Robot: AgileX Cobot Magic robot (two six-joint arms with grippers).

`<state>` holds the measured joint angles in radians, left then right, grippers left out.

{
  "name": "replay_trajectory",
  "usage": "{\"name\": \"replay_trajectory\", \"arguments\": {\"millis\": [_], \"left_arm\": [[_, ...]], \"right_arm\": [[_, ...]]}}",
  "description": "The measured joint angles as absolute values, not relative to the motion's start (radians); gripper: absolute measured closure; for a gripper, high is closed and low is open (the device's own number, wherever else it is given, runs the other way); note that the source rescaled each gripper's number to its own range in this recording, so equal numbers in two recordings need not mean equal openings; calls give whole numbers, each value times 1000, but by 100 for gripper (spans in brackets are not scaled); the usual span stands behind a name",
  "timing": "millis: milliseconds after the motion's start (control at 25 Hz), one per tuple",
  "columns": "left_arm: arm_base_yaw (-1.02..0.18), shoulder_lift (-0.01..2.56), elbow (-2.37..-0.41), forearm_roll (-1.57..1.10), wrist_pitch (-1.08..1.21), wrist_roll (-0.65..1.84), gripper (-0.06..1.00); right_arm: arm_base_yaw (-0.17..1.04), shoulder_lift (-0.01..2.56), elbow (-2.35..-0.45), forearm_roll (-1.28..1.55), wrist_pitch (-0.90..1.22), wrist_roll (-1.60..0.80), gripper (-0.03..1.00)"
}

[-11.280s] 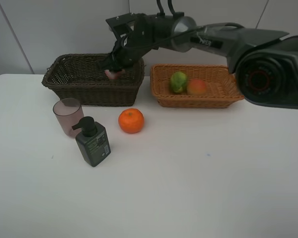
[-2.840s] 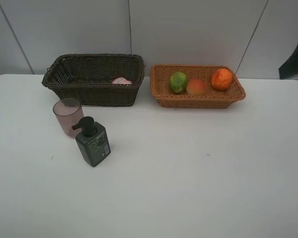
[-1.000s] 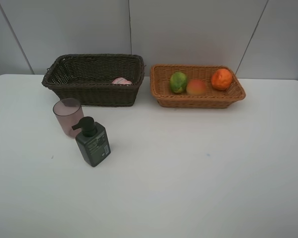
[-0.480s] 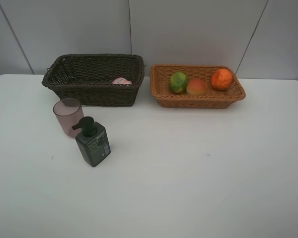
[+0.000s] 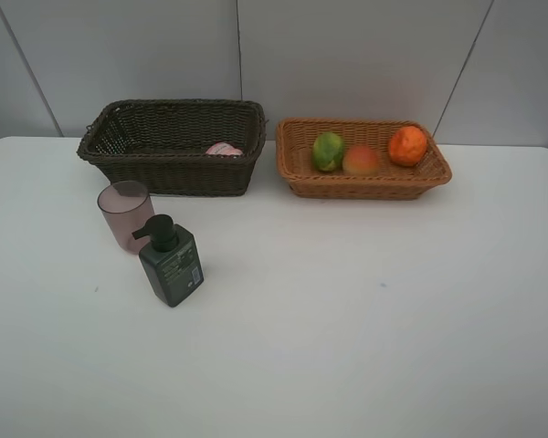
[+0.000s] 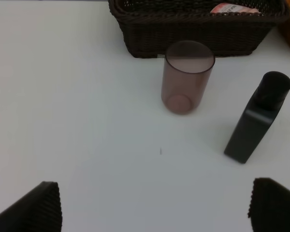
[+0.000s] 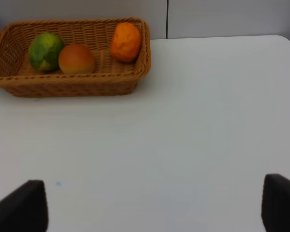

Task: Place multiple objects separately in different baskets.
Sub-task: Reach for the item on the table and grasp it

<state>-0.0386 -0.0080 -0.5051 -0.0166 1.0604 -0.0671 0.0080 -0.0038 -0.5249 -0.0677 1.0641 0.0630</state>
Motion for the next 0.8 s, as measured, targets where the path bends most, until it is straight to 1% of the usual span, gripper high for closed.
{"name": "replay_trajectory", "arguments": {"millis": [440, 600, 720, 800], "left_arm": [[-39, -8, -505, -27, 1060, -69, -6], [-39, 2, -513, -26, 1056, -149, -6], [-39, 93, -536, -21, 1043, -202, -6], [-39, 198, -555, -10, 1025, -203, -6]], "right_arm": [[8, -4, -525, -68, 1064, 63, 2], [8, -4, -525, -68, 1063, 63, 2], [8, -4, -525, -68, 1063, 63, 2], [8, -4, -525, -68, 1063, 63, 2]]}}
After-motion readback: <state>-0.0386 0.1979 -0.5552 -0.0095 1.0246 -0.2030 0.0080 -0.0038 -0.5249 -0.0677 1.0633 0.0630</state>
